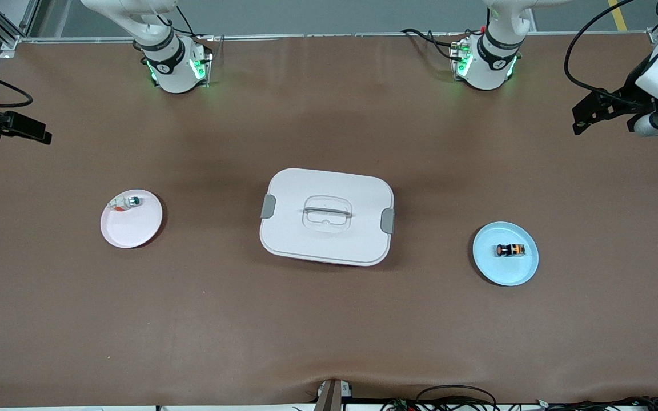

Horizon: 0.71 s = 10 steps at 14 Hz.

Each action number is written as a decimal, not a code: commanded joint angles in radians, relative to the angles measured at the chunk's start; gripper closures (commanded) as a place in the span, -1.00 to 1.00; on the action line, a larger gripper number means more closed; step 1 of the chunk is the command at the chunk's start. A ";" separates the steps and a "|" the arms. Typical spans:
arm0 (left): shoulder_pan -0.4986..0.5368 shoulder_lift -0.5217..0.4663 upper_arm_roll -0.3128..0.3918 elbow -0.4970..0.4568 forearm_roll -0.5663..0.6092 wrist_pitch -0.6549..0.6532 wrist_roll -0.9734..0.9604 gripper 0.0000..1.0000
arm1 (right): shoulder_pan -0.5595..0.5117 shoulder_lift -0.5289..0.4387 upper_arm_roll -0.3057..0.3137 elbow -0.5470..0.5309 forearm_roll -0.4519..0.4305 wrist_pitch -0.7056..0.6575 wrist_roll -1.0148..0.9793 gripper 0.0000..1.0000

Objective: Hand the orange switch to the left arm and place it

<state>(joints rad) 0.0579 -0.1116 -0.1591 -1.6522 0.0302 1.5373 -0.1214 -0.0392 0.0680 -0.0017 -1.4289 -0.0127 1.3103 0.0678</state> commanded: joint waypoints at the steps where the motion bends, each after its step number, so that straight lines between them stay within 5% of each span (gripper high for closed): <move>1: 0.008 -0.003 -0.002 0.015 -0.001 -0.009 0.005 -1.00 | -0.005 -0.114 0.005 -0.139 0.016 0.079 0.018 -1.00; 10: 0.008 0.023 0.004 0.061 -0.003 -0.011 0.008 -1.00 | -0.005 -0.148 0.005 -0.163 0.017 0.098 0.003 -1.00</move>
<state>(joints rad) 0.0614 -0.1051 -0.1534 -1.6184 0.0302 1.5382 -0.1210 -0.0392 -0.0385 -0.0005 -1.5469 -0.0097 1.3861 0.0685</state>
